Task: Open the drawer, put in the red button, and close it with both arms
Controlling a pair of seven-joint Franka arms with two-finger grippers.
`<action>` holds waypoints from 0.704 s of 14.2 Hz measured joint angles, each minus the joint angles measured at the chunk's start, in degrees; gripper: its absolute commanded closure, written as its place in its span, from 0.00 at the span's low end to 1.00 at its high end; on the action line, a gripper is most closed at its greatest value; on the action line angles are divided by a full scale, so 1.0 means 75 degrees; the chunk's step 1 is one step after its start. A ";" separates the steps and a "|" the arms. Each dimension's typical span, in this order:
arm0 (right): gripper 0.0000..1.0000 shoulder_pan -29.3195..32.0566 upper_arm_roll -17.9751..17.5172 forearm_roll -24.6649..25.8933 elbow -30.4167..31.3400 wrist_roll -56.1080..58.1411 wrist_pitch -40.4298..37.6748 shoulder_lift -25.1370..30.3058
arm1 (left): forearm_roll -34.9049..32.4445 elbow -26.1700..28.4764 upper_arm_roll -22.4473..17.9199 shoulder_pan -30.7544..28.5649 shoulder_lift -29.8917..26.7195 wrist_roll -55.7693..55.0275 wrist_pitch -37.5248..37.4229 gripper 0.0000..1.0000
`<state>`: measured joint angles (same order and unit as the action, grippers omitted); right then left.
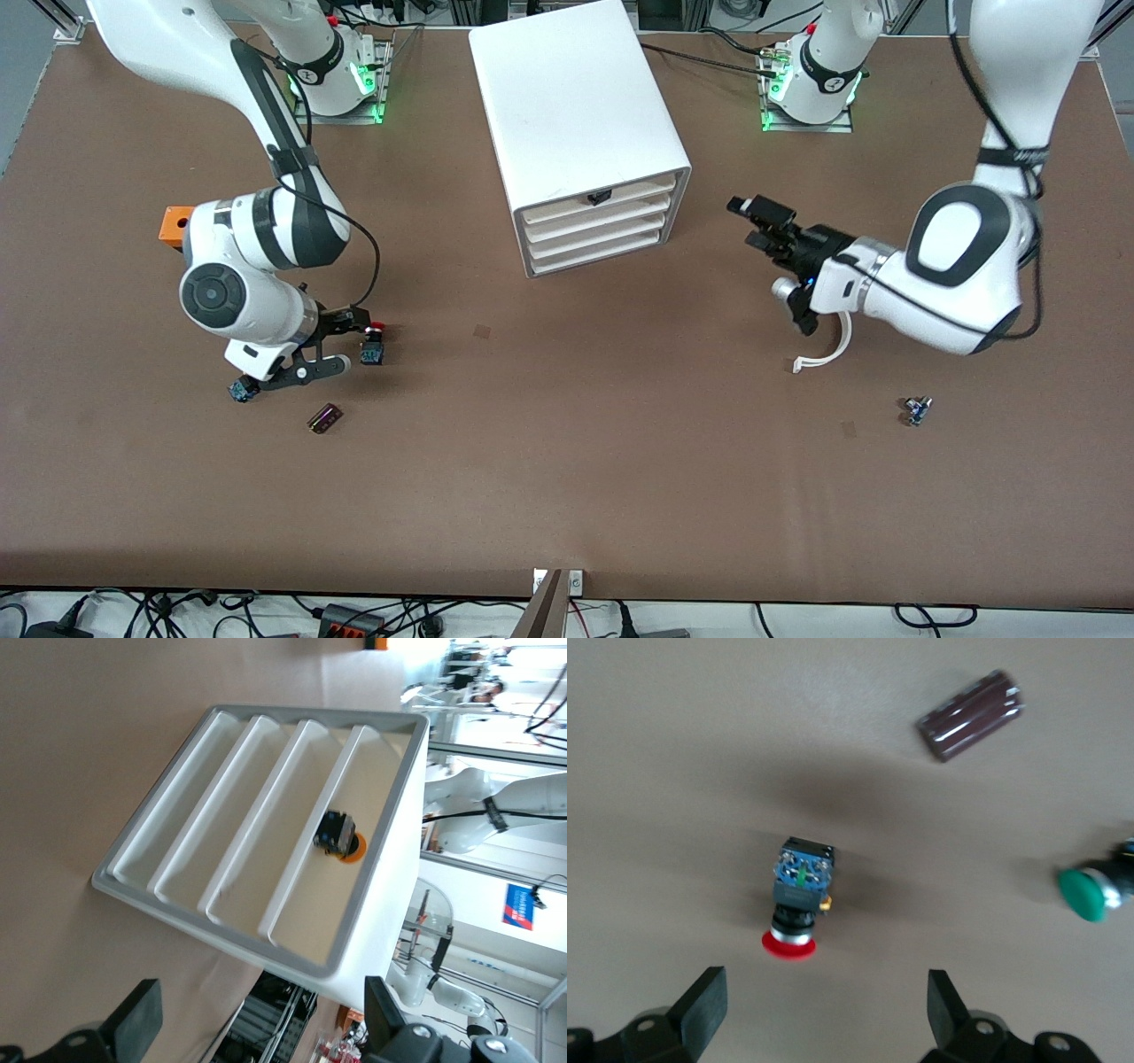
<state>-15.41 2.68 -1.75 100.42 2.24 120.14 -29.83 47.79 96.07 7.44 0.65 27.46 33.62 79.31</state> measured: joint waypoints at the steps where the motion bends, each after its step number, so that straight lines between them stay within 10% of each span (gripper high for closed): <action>1: 0.00 -0.0045 0.0000 -0.0100 -0.0005 0.0000 0.0157 -0.0164 | 0.0295 0.0017 0.0018 0.0006 0.0276 0.0432 0.0156 0.00; 7: 0.00 -0.0158 0.0003 -0.0191 -0.0038 -0.0041 0.1097 -0.0900 | 0.2087 0.1215 0.0294 0.0033 0.0930 0.2970 0.1497 0.02; 10: 0.00 -0.0200 0.0003 -0.0191 -0.0054 -0.0059 0.1117 -0.1041 | 0.2530 0.1935 0.0558 0.0058 0.0932 0.3683 0.1890 0.19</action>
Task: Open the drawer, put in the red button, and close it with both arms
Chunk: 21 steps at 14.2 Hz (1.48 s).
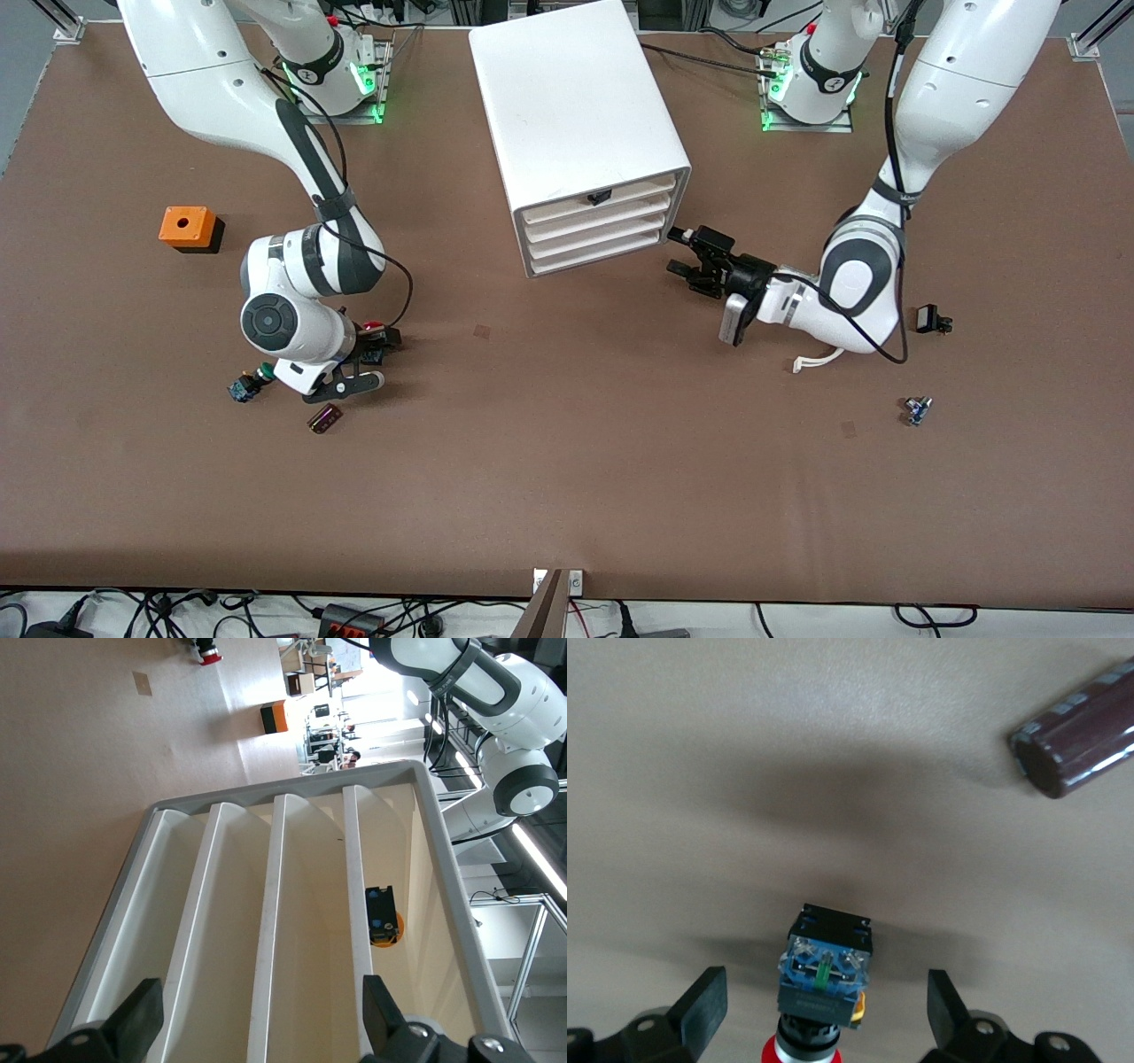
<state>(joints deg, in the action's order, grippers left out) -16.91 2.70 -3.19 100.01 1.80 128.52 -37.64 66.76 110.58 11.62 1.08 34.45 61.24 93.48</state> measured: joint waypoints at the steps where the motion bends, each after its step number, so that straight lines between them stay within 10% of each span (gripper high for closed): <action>1: 0.00 -0.0024 0.0000 -0.0003 0.0000 -0.0089 -0.0004 -0.0029 | 0.0076 0.0160 0.0034 0.0004 0.0005 0.0181 0.0016 0.27; 8: 0.20 -0.0125 0.0055 -0.0003 0.0000 -0.0510 -0.0036 -0.0051 | 0.0376 0.1018 0.0397 0.0260 0.0117 0.0596 0.0479 0.65; 12: 1.00 -0.0090 0.0077 -0.0003 0.0008 -0.0539 -0.0075 -0.0071 | 0.0506 0.1073 0.0470 0.0323 0.0077 0.0597 0.0422 0.97; 21: 1.00 -0.0033 0.0090 -0.0002 -0.1023 -0.0516 -0.1109 -0.0022 | 0.0505 0.0747 0.0445 0.0169 0.0054 0.0363 0.0525 0.99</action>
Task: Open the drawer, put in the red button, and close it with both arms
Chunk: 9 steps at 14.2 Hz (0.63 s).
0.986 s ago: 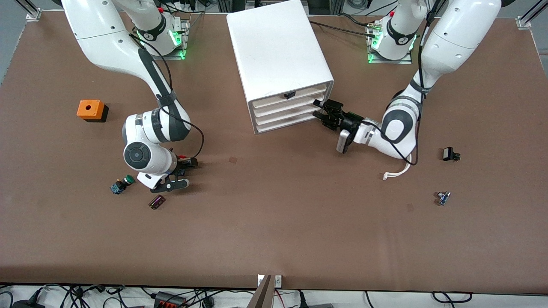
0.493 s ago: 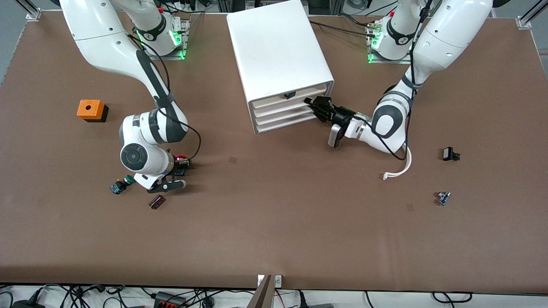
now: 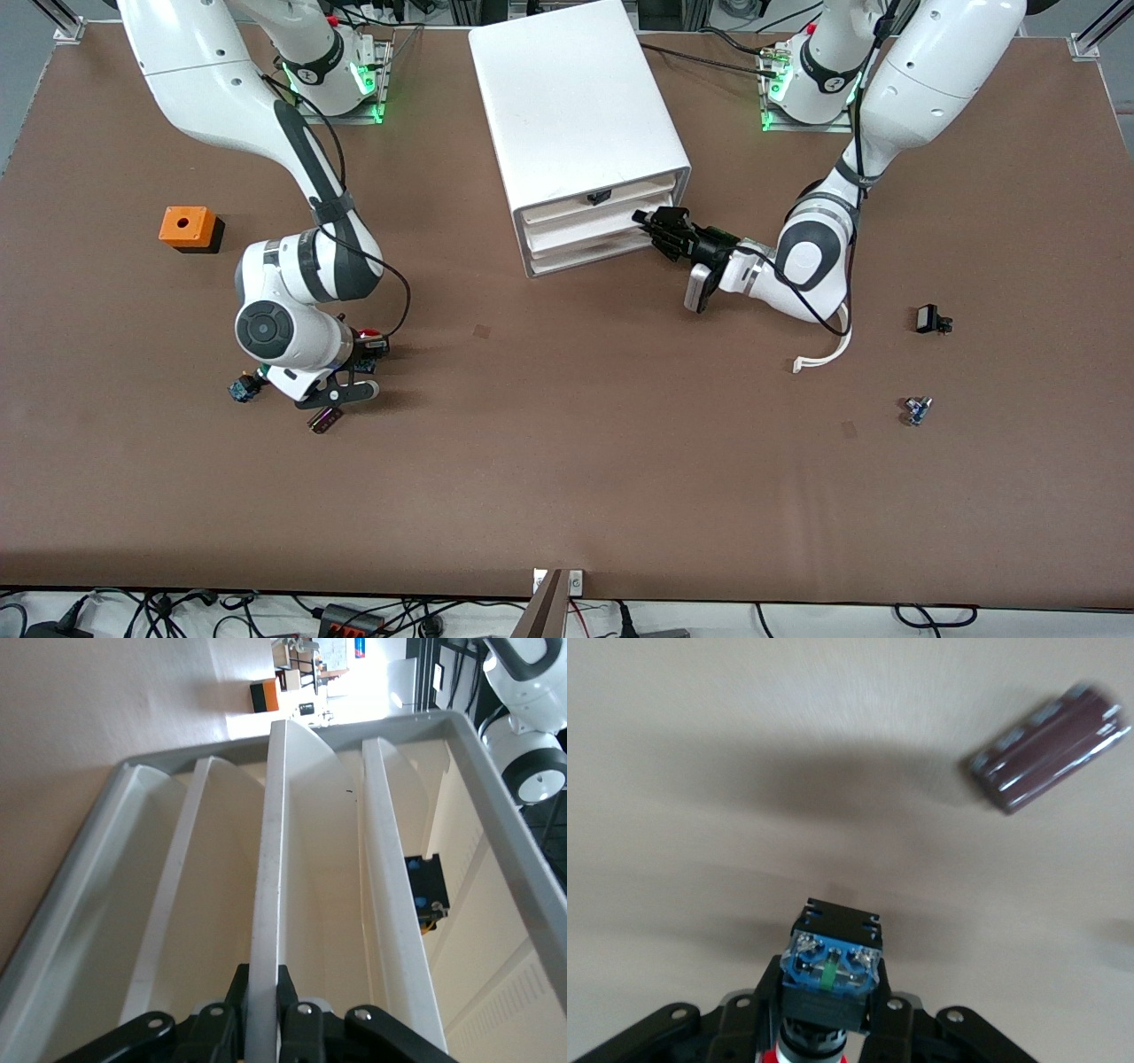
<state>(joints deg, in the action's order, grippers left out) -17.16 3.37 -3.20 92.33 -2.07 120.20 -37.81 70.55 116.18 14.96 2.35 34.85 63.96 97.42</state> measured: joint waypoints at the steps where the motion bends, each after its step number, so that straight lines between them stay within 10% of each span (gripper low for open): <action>1: 1.00 0.0000 0.0002 -0.0001 -0.0460 -0.0001 -0.0540 0.0026 | -0.0014 -0.0120 -0.0029 -0.0015 0.0002 -0.0079 0.0054 0.99; 9: 1.00 -0.0281 -0.0110 -0.0314 -0.2298 0.0001 -0.1553 0.0168 | -0.0161 -0.1482 -0.0629 -0.0095 0.0585 -0.0304 -0.0019 0.95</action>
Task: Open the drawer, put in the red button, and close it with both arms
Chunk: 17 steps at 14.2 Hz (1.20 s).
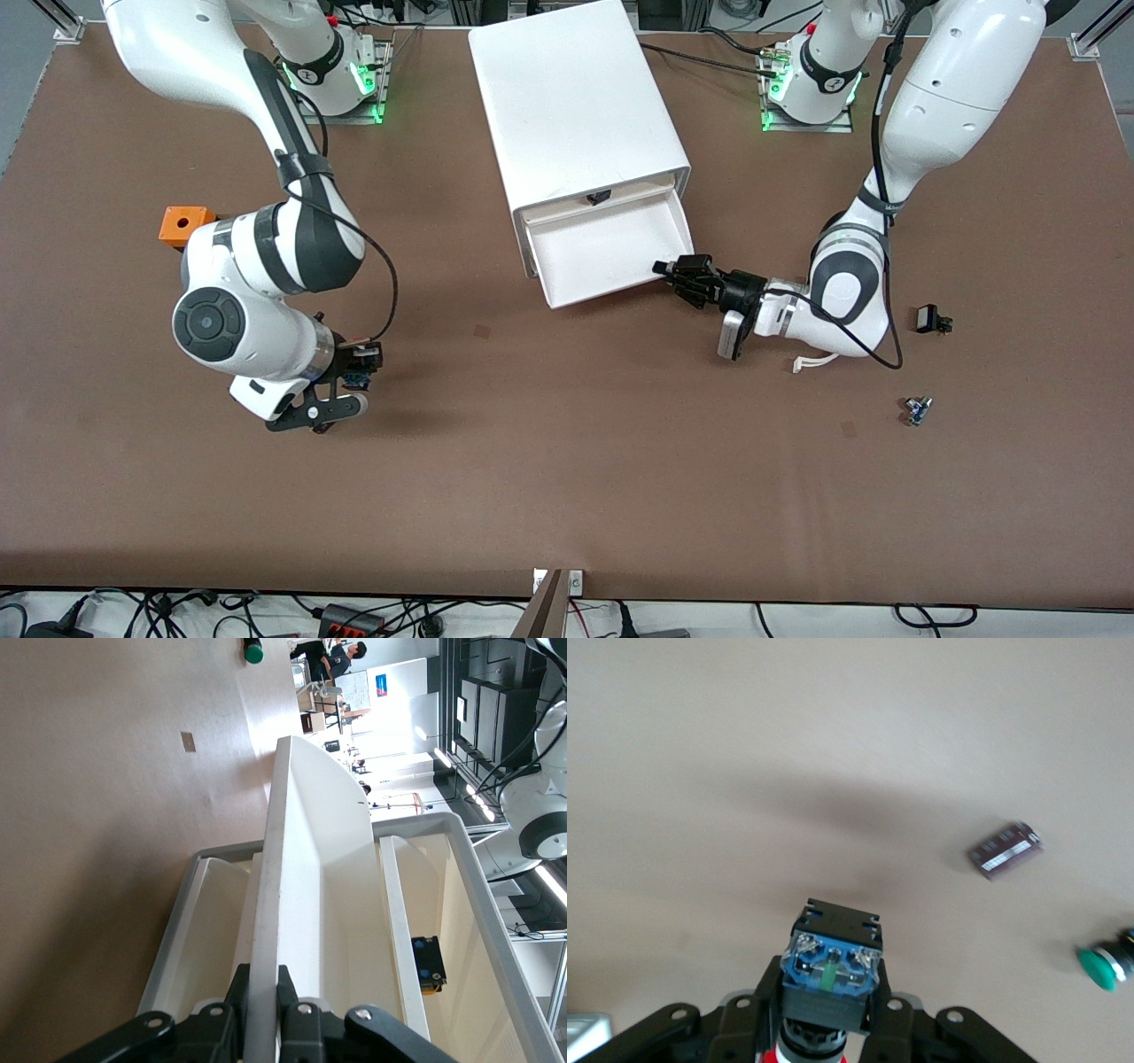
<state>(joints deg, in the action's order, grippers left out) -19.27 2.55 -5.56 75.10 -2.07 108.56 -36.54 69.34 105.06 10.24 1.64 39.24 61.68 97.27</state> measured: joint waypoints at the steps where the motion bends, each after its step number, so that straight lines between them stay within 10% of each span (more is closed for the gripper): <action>1: 1.00 -0.0136 -0.0023 -0.0029 -0.0179 0.0000 0.0002 0.0001 | -0.0029 -0.0156 -0.0056 -0.0006 0.0063 -0.0038 -0.0033 0.94; 3: 1.00 -0.0517 -0.0043 -0.0037 -0.0516 -0.0001 -0.0001 0.0003 | -0.0076 -0.0344 -0.0123 -0.0011 0.0148 -0.0105 -0.0071 0.60; 4: 1.00 -0.0726 -0.0049 -0.0038 -0.0634 -0.0001 -0.0001 0.0003 | -0.0077 -0.0384 -0.0137 -0.0011 0.0162 -0.0185 -0.0072 0.01; 12: 1.00 -0.2464 -0.0065 -0.0044 -0.1074 -0.0046 0.0193 -0.0012 | -0.0131 -0.0770 -0.0233 -0.0212 0.0103 -0.1802 -0.0277 0.00; 17: 1.00 -0.3281 -0.0044 -0.0042 -0.1078 -0.0923 0.0611 -0.0367 | -0.2159 -0.1743 -0.0240 -0.0547 -0.0430 -0.4824 -0.0748 0.00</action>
<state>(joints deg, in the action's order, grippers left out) -43.87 2.22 -5.87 67.01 -8.99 113.14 -39.29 53.15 91.99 8.44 -2.47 36.01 25.50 91.67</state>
